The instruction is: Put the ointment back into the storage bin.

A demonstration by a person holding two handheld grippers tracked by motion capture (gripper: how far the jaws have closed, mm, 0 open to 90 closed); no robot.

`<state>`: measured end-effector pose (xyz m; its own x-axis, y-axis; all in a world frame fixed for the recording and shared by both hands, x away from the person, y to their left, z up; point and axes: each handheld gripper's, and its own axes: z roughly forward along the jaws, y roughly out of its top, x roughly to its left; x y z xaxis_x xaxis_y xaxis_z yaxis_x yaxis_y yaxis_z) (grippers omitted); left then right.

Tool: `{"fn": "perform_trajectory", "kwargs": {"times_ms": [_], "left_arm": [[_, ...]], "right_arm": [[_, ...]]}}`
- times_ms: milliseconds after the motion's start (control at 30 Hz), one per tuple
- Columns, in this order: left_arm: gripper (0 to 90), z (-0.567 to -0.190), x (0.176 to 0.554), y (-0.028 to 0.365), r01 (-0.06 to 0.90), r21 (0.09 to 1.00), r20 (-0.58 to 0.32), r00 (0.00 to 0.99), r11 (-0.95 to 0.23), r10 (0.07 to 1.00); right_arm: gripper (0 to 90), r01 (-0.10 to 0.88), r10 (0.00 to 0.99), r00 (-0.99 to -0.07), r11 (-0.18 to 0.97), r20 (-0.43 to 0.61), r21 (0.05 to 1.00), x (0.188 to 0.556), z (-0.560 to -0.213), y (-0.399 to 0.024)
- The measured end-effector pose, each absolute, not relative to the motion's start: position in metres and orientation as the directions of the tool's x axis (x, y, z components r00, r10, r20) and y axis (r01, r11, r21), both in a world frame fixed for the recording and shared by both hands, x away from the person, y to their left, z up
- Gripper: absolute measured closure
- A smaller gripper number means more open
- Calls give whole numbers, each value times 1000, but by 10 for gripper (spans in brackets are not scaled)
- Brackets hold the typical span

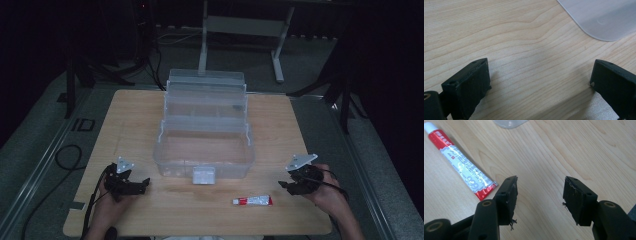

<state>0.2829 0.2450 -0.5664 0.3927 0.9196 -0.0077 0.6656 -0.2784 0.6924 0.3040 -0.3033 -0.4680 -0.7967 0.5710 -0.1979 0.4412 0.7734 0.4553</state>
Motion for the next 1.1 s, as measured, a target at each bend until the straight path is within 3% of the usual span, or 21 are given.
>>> {"fn": "perform_trajectory", "kwargs": {"times_ms": [1100], "left_arm": [[30,-566,283,245,666,692,-8,393,-279,920]], "right_arm": [[448,302,378,-903,896,-203,325,308,-446,-269]]}}
